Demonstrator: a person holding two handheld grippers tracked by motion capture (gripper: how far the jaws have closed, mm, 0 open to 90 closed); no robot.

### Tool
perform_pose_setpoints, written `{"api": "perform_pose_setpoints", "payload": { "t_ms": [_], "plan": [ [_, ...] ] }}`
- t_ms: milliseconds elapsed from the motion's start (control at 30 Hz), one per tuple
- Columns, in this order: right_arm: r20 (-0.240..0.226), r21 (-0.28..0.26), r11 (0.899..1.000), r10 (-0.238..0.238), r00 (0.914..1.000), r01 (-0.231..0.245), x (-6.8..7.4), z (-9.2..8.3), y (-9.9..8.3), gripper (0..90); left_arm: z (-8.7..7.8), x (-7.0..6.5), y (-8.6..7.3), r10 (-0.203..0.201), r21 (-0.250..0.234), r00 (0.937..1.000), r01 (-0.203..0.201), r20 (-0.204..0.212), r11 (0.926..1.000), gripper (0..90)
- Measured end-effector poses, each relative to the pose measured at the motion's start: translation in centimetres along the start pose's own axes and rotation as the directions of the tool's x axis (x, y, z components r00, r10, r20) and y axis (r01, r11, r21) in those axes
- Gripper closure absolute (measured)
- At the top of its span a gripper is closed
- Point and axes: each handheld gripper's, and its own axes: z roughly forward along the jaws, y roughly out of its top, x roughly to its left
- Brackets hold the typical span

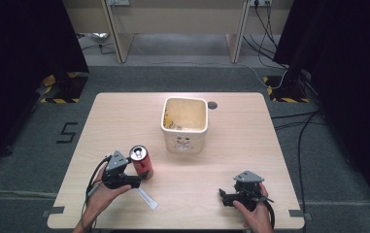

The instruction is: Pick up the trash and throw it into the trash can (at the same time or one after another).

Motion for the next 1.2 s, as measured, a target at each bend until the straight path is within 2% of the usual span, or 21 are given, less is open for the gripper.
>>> {"api": "perform_pose_setpoints", "payload": {
  "t_ms": [433,567,633,767,1200],
  "plan": [
    [0.0,0.0,1.0,0.0,1.0,0.0,0.0,0.0,0.0,0.4,1.2,0.4,-0.5,-0.01,0.006,0.9999,0.01,0.001,0.9999,20.3],
    [0.0,0.0,1.0,0.0,1.0,0.0,0.0,0.0,0.0,0.4,1.5,0.5,-0.4,-0.002,0.006,1.0,0.002,0.004,1.0,24.1],
    [0.0,0.0,1.0,0.0,1.0,0.0,0.0,0.0,0.0,0.4,1.5,0.5,-0.4,0.007,0.007,0.9999,-0.007,0.013,1.0,29.1],
    [0.0,0.0,1.0,0.0,1.0,0.0,0.0,0.0,0.0,0.4,1.4,0.4,-0.3,0.019,0.005,0.9998,-0.019,0.005,0.9998,33.3],
    [-0.002,0.001,1.0,-0.002,1.0,0.002,0.0,0.0,0.0,0.4,0.5,0.2,1.2,0.045,-0.004,0.9988,-0.045,0.02,0.999,33.8]
  ]
}}
